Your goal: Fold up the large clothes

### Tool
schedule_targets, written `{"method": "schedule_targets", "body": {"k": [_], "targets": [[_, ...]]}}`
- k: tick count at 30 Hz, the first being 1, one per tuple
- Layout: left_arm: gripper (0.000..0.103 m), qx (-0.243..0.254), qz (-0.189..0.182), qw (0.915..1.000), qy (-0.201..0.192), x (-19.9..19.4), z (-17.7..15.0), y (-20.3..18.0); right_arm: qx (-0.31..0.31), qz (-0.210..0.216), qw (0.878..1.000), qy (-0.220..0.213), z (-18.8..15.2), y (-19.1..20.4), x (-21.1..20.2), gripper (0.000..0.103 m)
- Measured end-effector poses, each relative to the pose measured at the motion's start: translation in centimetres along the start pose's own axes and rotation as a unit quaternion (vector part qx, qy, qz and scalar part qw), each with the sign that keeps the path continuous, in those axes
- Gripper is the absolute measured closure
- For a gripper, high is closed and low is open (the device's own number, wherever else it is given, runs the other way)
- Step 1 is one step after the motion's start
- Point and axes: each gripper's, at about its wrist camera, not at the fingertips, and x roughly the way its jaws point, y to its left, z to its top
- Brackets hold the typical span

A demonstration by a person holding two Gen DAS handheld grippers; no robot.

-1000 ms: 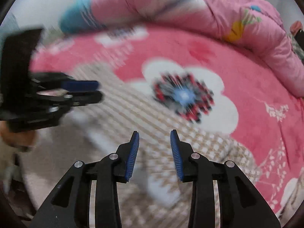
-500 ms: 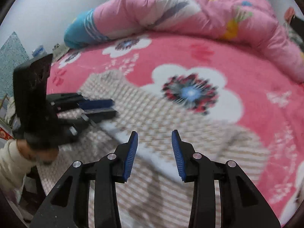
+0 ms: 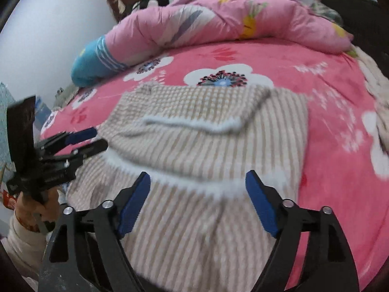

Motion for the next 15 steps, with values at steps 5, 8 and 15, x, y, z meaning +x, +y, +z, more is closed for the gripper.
{"method": "schedule_targets", "body": {"k": [5, 8, 15], "targets": [[0.020, -0.017, 0.052, 0.9983, 0.021, 1.3, -5.0, -1.5, 0.002, -0.017, 1.000, 0.014, -3.1, 0.6, 1.5, 0.018], [0.014, -0.040, 0.070, 0.9962, 0.033, 3.8, -7.2, -1.4, 0.001, -0.057, 0.996, 0.065, -5.4, 0.4, 5.4, 0.014], [0.005, -0.092, 0.053, 0.9940, 0.026, 3.6, -8.0, 0.4, 0.019, -0.045, 0.998, 0.044, -6.0, -0.3, 4.7, 0.008]]}}
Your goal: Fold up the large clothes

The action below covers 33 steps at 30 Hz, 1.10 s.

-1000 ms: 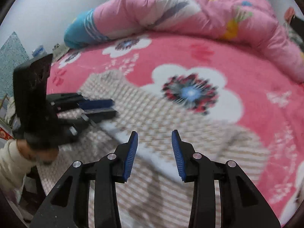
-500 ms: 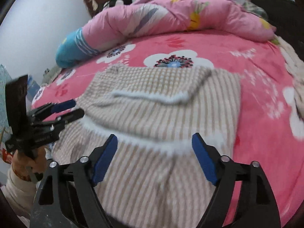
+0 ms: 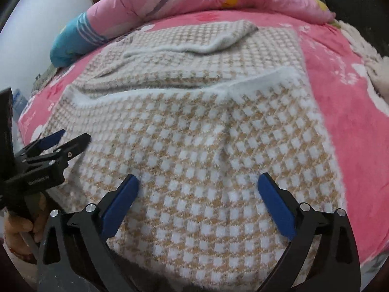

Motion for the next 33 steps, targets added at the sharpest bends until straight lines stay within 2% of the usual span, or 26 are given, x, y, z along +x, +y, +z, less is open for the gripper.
{"method": "schedule_targets", "body": {"k": [5, 16, 22, 27, 33], "targets": [[0.005, -0.001, 0.001, 1.0000, 0.001, 0.1, 0.1, 0.0, 0.004, 0.005, 1.000, 0.000, -1.4, -0.5, -0.9, 0.008], [0.005, -0.003, -0.008, 1.0000, 0.005, 0.2, 0.3, 0.1, 0.012, 0.021, 1.000, 0.004, -2.0, -1.7, -1.6, 0.008], [0.005, -0.006, -0.014, 0.9999, 0.003, 0.0, 0.1, 0.3, 0.014, -0.005, 0.999, 0.030, -1.1, -1.1, -2.3, 0.008], [0.005, -0.007, -0.014, 0.9999, 0.003, 0.0, 0.0, 0.3, 0.031, -0.006, 0.999, -0.015, 0.7, -0.4, -4.8, 0.008], [0.005, -0.007, -0.014, 0.9999, 0.003, 0.0, 0.1, 0.4, 0.015, -0.008, 0.999, -0.034, 2.2, 0.7, -4.6, 0.008]]}}
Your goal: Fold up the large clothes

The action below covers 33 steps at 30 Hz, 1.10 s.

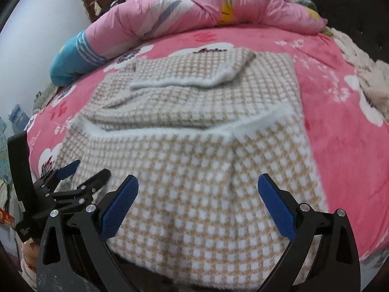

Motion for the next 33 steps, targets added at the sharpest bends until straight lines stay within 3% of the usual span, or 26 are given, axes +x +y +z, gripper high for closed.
{"method": "schedule_targets", "body": {"k": [18, 24, 28, 33], "targets": [[0.004, -0.003, 0.003, 1.0000, 0.001, 0.0, 0.1, -0.1, -0.021, -0.011, 1.000, 0.021, -1.4, 1.4, 4.0, 0.008], [0.004, -0.004, 0.003, 1.0000, 0.000, 0.0, 0.1, -0.2, -0.025, -0.007, 1.000, -0.001, -1.1, 1.7, 2.8, 0.008], [0.004, -0.003, 0.004, 1.0000, -0.001, 0.0, 0.1, -0.1, -0.032, -0.011, 0.999, 0.008, -1.5, 1.7, 3.4, 0.014], [0.004, 0.007, 0.000, 0.9998, -0.019, 0.1, -0.1, -0.2, -0.013, 0.014, 1.000, 0.006, -2.0, 0.9, 3.8, 0.014]]}}
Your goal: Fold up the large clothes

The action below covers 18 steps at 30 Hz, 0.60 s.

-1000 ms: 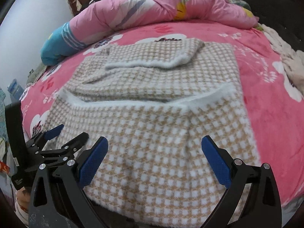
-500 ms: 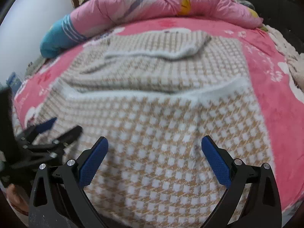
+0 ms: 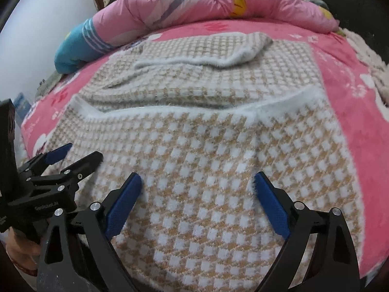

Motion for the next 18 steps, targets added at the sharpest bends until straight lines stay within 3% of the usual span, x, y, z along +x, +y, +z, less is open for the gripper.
{"method": "schedule_targets", "body": {"k": [3, 8, 14, 18], "targets": [[0.004, 0.007, 0.000, 0.9993, -0.037, -1.2, -0.5, 0.6, -0.004, 0.001, 1.000, 0.000, 0.0, 0.1, 0.0, 0.014], [0.004, -0.001, 0.009, 0.9907, -0.135, -5.3, -1.1, 4.3, -0.007, 0.006, 1.000, 0.001, 0.1, -0.1, 0.0, 0.014], [0.006, -0.042, 0.038, 0.9877, -0.146, -6.0, -0.1, 9.3, -0.007, 0.007, 1.000, 0.001, 0.1, -0.2, 0.0, 0.013], [0.011, -0.062, 0.034, 0.9874, -0.142, -6.1, -0.4, 10.7, -0.010, 0.008, 1.000, 0.003, 0.2, -0.2, 0.2, 0.013]]}}
